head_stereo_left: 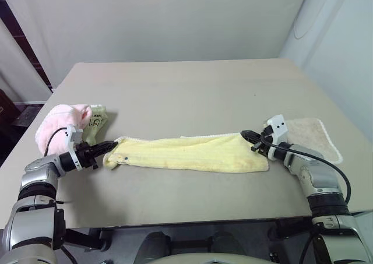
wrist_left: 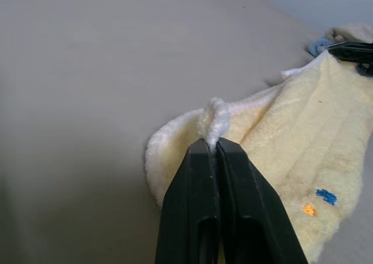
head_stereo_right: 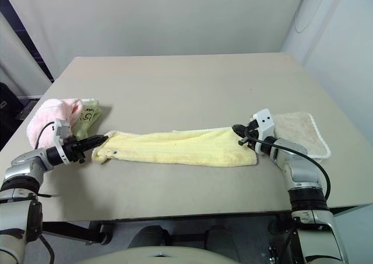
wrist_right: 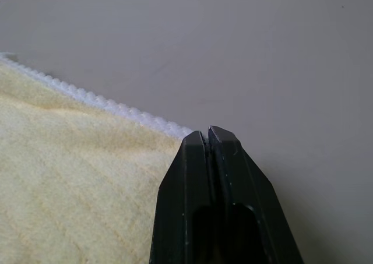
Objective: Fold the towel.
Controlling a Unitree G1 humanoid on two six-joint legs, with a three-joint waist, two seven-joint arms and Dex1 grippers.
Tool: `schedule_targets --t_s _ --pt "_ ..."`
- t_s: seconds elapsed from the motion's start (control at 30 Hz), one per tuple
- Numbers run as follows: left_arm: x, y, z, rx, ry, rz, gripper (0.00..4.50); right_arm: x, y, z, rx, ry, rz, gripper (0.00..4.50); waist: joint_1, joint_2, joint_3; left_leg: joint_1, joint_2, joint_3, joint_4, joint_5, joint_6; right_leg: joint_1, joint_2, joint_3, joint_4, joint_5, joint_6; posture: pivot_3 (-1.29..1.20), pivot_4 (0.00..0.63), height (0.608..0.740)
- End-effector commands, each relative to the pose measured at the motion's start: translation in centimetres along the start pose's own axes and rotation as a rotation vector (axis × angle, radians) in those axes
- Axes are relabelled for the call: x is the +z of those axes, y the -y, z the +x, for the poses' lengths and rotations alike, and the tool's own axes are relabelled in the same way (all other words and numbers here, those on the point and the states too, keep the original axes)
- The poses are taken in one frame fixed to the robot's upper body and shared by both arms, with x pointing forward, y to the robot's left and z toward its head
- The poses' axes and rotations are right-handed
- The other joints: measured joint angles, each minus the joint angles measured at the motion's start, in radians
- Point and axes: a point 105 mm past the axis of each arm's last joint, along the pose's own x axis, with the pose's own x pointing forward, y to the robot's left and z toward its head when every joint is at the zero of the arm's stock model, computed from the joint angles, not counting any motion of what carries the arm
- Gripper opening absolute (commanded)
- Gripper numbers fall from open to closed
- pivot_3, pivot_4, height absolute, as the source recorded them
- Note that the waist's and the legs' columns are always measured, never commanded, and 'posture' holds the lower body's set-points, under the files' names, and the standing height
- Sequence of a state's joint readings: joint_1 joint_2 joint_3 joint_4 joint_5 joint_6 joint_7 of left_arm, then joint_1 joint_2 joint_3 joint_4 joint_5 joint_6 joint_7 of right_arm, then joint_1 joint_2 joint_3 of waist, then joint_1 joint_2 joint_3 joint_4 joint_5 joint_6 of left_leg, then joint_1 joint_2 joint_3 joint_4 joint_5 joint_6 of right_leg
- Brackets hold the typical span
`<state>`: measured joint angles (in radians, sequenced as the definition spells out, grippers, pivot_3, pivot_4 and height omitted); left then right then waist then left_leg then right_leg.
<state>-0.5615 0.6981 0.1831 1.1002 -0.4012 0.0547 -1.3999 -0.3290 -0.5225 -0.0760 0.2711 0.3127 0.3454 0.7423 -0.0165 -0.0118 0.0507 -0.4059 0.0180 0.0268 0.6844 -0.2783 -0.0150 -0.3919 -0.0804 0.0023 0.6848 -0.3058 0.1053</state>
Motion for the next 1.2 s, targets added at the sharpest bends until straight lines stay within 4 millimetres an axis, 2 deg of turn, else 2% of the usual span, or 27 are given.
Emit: schedule_targets --t_s 0.03,0.17,0.2,0.23,0.27,0.4,0.57,0.63,0.73,0.8,0.97,1.07,1.2 --pt "1.2 -0.2 0.5 0.012 0.038 0.040 0.02 1.4 0.2 0.2 0.000 0.042 -0.010 0.00 0.001 0.000 0.000 0.000 0.000 0.000 0.000 0.000 0.000 0.000 0.000 0.000 0.000 0.000 0.000 0.00 0.000 0.701" --pt "1.4 0.0 0.8 -0.013 0.053 0.030 0.02 1.4 -0.1 0.4 0.011 0.033 0.005 0.00 0.001 0.000 0.000 0.000 0.000 0.000 0.000 0.000 0.000 0.000 0.000 0.000 0.000 0.000 0.000 0.00 0.000 0.701" --pt "1.3 0.1 0.8 -0.022 0.047 0.018 0.00 1.4 -0.1 0.4 0.012 0.035 0.008 0.49 0.001 0.000 0.000 0.000 0.000 0.000 0.000 0.000 0.000 0.000 0.000 0.000 0.000 0.000 0.000 0.00 0.000 0.701" --pt "1.1 0.2 0.8 -0.030 0.040 -0.001 0.00 1.5 -0.2 0.4 0.020 0.037 0.013 0.69 0.001 0.000 0.000 0.000 0.000 0.000 0.000 0.000 0.000 0.000 0.000 0.000 0.000 0.000 0.000 0.00 0.000 0.701" --pt "1.0 0.2 0.8 -0.033 0.035 -0.012 0.52 1.6 -0.4 0.4 0.033 0.040 0.016 1.04 0.000 0.000 0.000 0.000 0.000 0.000 0.000 0.000 0.000 0.000 0.000 0.000 0.000 0.000 0.000 0.00 0.000 0.701" --pt "1.4 -0.3 0.6 0.003 0.058 0.001 1.79 2.3 -0.4 0.4 0.024 0.073 0.019 2.55 0.000 0.000 0.000 0.000 0.000 0.000 0.000 0.000 0.000 0.000 0.000 0.000 0.000 0.000 0.000 0.00 0.000 0.701" --pt "2.9 -0.2 0.4 -0.004 0.144 0.002 3.64 4.1 1.1 -0.1 -0.047 0.153 0.085 4.36 0.000 0.000 0.000 0.000 0.000 0.000 0.000 0.000 0.000 0.000 0.000 0.000 0.000 0.000 0.000 0.00 0.000 0.701" --pt "3.2 0.4 0.2 -0.052 0.168 0.018 3.66 5.1 1.7 -0.6 -0.059 0.194 0.175 4.46 0.000 0.000 0.000 0.000 0.000 0.000 0.000 0.000 0.000 0.000 0.000 0.000 0.000 0.000 0.000 0.00 0.000 0.701" --pt "4.0 1.2 -0.3 -0.114 0.202 -0.015 3.66 7.0 0.4 -1.7 0.048 0.243 0.353 4.46 0.001 0.000 0.000 -0.001 0.002 -0.001 0.000 0.000 0.000 0.000 -0.001 0.000 0.000 0.000 0.000 0.00 0.000 0.701" --pt "3.8 2.4 -0.9 -0.187 0.166 -0.010 3.66 7.4 -0.6 -2.7 0.126 0.240 0.450 4.46 0.000 0.000 0.000 -0.001 0.002 -0.001 0.000 0.000 0.000 -0.001 -0.001 -0.001 0.000 0.000 0.000 0.00 0.000 0.701" --pt "4.2 4.9 -2.0 -0.272 0.130 0.049 3.66 5.9 -2.4 -5.5 0.266 0.149 0.710 4.46 0.000 0.000 0.000 -0.001 0.003 -0.001 -0.001 0.000 0.000 -0.001 -0.005 -0.001 0.000 0.000 -0.001 0.00 0.000 0.701" --pt "4.9 6.1 -3.3 -0.278 0.117 0.057 3.66 4.5 -2.2 -7.0 0.274 0.119 0.868 4.46 0.000 0.000 0.000 -0.001 0.003 -0.001 -0.001 0.000 -0.001 0.000 -0.008 0.000 -0.001 -0.001 -0.006 0.00 0.000 0.701" --pt "4.9 7.1 -4.4 -0.272 0.060 0.079 3.66 3.0 -2.1 -8.8 0.267 0.101 1.014 4.46 -0.002 0.001 -0.001 -0.001 0.004 0.000 -0.001 0.000 -0.001 0.000 -0.009 0.001 -0.003 -0.001 -0.008 0.00 0.000 0.701"
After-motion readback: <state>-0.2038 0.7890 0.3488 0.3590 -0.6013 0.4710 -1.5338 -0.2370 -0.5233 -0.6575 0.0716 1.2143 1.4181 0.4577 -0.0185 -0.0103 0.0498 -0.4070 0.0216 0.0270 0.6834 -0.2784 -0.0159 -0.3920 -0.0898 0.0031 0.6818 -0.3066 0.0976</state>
